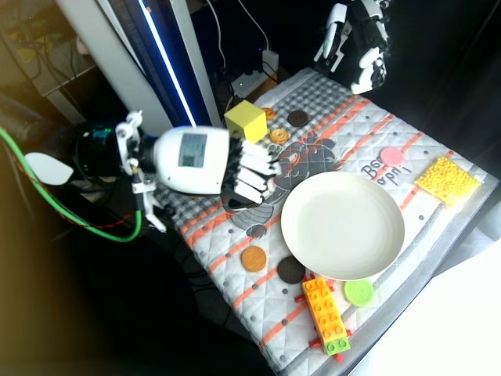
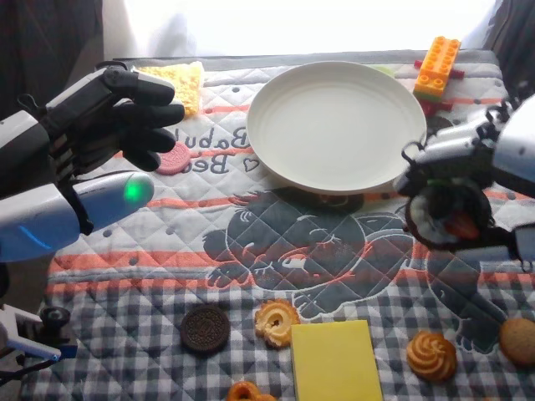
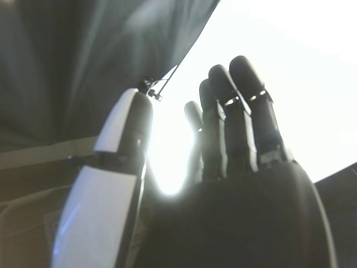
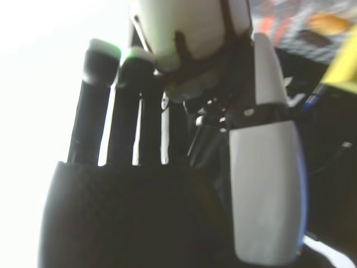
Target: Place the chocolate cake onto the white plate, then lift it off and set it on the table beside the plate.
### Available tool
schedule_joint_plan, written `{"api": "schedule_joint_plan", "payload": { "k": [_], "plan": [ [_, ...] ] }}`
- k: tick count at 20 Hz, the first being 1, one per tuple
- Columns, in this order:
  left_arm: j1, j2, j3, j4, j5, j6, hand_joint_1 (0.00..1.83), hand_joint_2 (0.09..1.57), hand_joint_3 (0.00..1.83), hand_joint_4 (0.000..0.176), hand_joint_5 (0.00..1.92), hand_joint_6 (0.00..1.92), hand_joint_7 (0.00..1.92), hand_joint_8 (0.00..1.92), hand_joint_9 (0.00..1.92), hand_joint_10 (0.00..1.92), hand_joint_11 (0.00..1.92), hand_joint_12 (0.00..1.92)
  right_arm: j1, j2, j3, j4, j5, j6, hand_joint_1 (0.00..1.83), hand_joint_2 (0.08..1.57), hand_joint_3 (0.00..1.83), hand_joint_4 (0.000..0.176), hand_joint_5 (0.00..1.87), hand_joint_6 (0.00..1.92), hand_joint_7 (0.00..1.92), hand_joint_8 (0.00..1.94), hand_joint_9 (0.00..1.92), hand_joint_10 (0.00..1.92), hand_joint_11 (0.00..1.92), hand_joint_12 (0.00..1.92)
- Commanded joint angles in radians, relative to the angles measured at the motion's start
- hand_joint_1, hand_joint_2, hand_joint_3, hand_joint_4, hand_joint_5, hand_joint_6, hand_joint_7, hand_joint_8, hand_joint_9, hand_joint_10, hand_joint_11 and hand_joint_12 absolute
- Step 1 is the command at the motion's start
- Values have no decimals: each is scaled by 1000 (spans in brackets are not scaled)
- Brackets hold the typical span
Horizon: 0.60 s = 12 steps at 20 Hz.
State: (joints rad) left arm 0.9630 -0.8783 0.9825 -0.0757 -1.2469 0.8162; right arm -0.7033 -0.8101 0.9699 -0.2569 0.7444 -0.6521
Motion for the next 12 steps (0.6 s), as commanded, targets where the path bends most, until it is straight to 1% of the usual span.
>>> {"api": "schedule_joint_plan", "payload": {
  "k": [1,2,3,4,5,6,7,8,9,10,11,12],
  "plan": [
    [-4,8,-3,-10,-125,-11,913,1294,0,53,4,948,255,476,183,1028,121,1412,-5,11,-1,16,133,28,1197,1222,0,0,737,1225,853,1412,814,1536,816,1834],
    [-4,8,-3,-11,-125,-11,898,1297,0,51,0,927,212,530,170,1021,102,1408,-22,12,-3,13,137,42,1186,1224,0,0,768,1199,812,1452,731,1566,680,1900],
    [-4,7,-3,-11,-125,-11,876,1304,3,44,0,916,206,545,166,1014,95,1399,-38,12,-4,13,138,46,1212,1222,0,0,794,1090,802,1543,757,1742,707,1917],
    [-4,7,-3,-12,-125,-11,864,1304,2,43,6,898,204,554,172,994,104,1376,-50,11,-3,15,138,48,1207,1215,0,0,800,1108,819,1495,724,1705,618,1920],
    [-4,7,-3,-12,-125,-11,866,1301,0,49,19,880,212,546,175,992,93,1396,-68,11,0,27,137,48,1204,1232,1,0,679,1269,856,1414,802,1611,741,1921],
    [-4,7,-3,-12,-125,-11,878,1304,1,41,28,860,218,542,171,1021,83,1422,-87,9,6,47,137,48,1170,1271,5,0,591,1407,799,1465,802,1599,794,1921],
    [-4,7,-3,-12,-125,-11,869,1317,2,35,25,863,221,563,166,1040,70,1414,-106,2,14,65,137,48,1087,1246,0,0,309,1004,429,1006,504,1532,605,1921],
    [-4,6,-3,-12,-122,-11,870,1324,4,31,26,865,220,569,170,1047,78,1422,-125,-6,23,83,131,48,1012,1231,0,0,225,744,357,722,354,1486,469,1921],
    [-4,6,-3,-12,-121,-11,854,1327,3,27,24,857,222,582,177,1053,88,1442,-135,-12,30,97,123,48,944,1213,0,0,124,502,215,440,94,1244,93,1905],
    [-4,6,-3,-12,-121,-11,853,1329,3,24,19,856,209,582,165,1049,82,1442,-143,-20,39,110,113,48,869,1189,0,0,92,324,171,234,18,1048,18,1813],
    [-4,6,-3,-12,-122,-11,818,1332,2,29,19,865,215,544,182,1015,92,1406,-148,-28,46,120,101,48,787,1188,0,0,26,194,76,114,3,762,3,1633],
    [-4,6,-3,-12,-122,-11,809,1332,1,29,20,848,224,516,175,1006,70,1433,-151,-33,52,128,94,48,735,1189,0,25,4,38,14,36,0,549,0,1524]
  ]
}}
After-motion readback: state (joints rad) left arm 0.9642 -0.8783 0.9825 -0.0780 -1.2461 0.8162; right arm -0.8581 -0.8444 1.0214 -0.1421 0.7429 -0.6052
